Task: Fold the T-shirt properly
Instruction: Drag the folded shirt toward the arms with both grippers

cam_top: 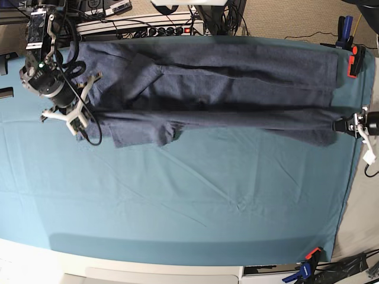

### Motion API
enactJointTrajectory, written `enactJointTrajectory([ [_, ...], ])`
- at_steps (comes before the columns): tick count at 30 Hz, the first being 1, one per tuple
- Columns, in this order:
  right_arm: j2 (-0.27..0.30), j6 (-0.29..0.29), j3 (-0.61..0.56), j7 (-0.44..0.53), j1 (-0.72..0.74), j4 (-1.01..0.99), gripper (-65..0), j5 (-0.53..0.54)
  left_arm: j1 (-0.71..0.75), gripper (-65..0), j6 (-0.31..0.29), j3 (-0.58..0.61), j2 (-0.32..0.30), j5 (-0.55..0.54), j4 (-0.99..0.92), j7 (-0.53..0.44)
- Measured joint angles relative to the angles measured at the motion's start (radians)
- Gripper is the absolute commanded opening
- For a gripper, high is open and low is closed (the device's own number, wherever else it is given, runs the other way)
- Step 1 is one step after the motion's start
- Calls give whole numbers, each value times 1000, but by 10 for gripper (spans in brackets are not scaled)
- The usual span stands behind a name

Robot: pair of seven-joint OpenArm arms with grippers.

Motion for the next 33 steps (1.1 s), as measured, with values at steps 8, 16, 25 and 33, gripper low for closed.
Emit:
enactJointTrajectory([
  [8, 0, 0, 0, -5, -41, 0, -650, -6, 44, -650, 0, 0, -5, -1, 36, 9],
  [16, 0, 0, 0, -16, -53, 0, -650, -6, 44, -650, 0, -19, -16, -4, 50, 34],
  [25, 0, -1, 0, -17, -53, 0, -650, -6, 76, -650, 0, -39, -39, -3, 160, 44],
  [33, 0, -1, 0, -23, -53, 0, -650, -6, 214, -650, 0, -185, -38, -3, 263, 34],
])
